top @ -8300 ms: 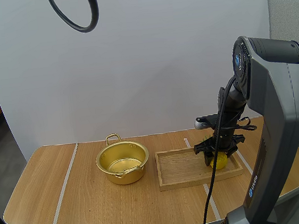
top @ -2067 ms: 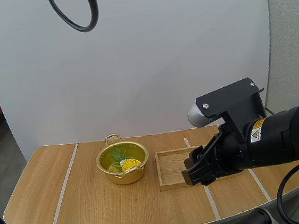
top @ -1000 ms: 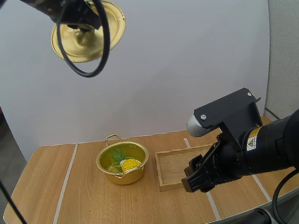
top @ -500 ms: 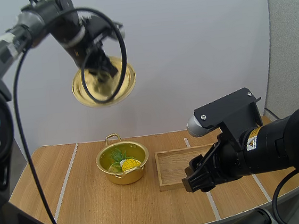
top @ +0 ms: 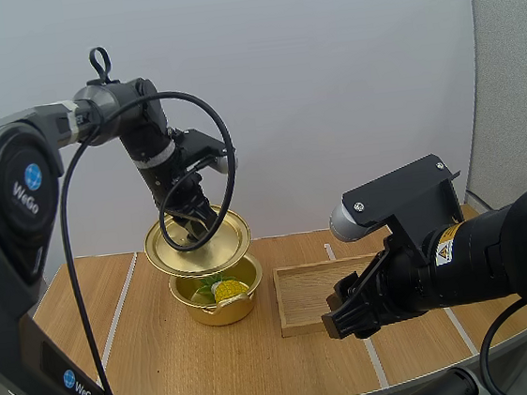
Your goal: Open the pot, put the pineapple inside, and close it
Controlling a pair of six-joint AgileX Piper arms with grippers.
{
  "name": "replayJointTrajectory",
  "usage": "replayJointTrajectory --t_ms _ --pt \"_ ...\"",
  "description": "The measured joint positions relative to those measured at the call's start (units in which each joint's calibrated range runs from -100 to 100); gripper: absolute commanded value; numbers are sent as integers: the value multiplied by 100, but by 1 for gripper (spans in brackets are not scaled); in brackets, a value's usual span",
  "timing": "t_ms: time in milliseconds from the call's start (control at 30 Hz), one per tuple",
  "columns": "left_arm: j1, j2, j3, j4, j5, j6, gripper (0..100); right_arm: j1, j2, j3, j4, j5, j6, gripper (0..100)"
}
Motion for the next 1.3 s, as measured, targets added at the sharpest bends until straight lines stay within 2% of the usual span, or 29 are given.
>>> replayJointTrajectory --t_ms 667,1300 --pt "0 1194 16 -252 -794 83 0 0 0 0 -11 0 0 100" --pt "0 1562 16 -349 -844 93 0 0 0 0 -11 0 0 100"
